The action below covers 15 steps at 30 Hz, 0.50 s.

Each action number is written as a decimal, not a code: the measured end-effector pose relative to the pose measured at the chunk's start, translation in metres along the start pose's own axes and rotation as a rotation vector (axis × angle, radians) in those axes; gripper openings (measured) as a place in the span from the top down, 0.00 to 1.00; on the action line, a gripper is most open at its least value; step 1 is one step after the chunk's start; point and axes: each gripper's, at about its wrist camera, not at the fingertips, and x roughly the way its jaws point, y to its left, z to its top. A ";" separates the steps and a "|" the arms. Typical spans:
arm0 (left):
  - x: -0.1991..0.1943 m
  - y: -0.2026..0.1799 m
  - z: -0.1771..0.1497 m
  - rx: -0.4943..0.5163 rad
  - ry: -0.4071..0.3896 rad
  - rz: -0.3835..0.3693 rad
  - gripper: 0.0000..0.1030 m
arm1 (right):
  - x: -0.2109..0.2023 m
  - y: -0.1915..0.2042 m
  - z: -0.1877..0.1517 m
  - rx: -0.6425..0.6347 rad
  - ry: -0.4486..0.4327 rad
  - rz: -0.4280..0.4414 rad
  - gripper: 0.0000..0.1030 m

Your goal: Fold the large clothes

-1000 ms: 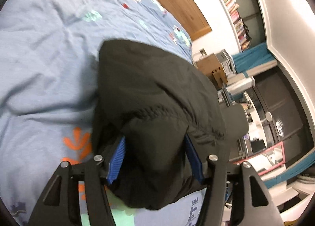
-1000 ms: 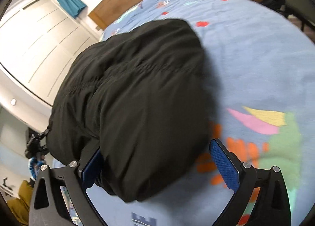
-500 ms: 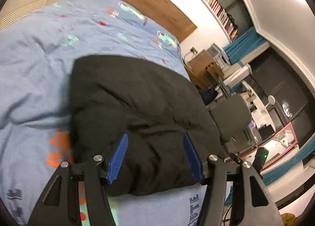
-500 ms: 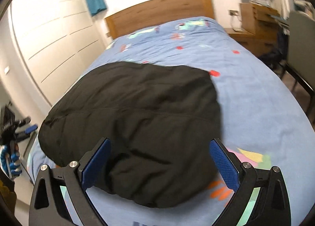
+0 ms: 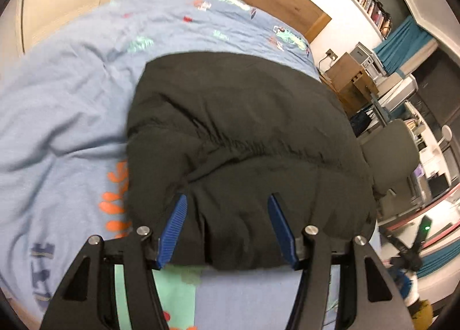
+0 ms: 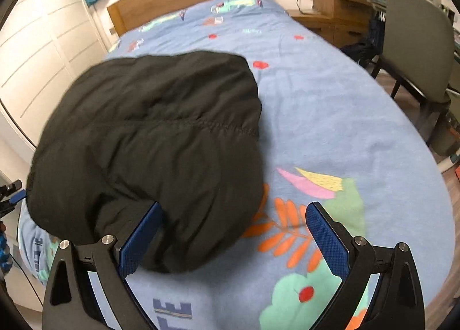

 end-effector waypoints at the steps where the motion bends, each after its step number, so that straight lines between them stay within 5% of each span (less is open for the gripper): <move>1: -0.009 -0.007 -0.007 0.010 -0.014 0.012 0.45 | -0.008 0.002 -0.002 -0.003 -0.011 0.005 0.04; 11: -0.089 -0.076 -0.078 0.167 -0.170 0.162 0.45 | -0.076 0.051 -0.063 -0.082 -0.079 0.060 0.04; 15: -0.104 -0.093 -0.110 0.204 -0.188 0.191 0.30 | -0.098 0.067 -0.089 -0.103 -0.105 0.064 0.04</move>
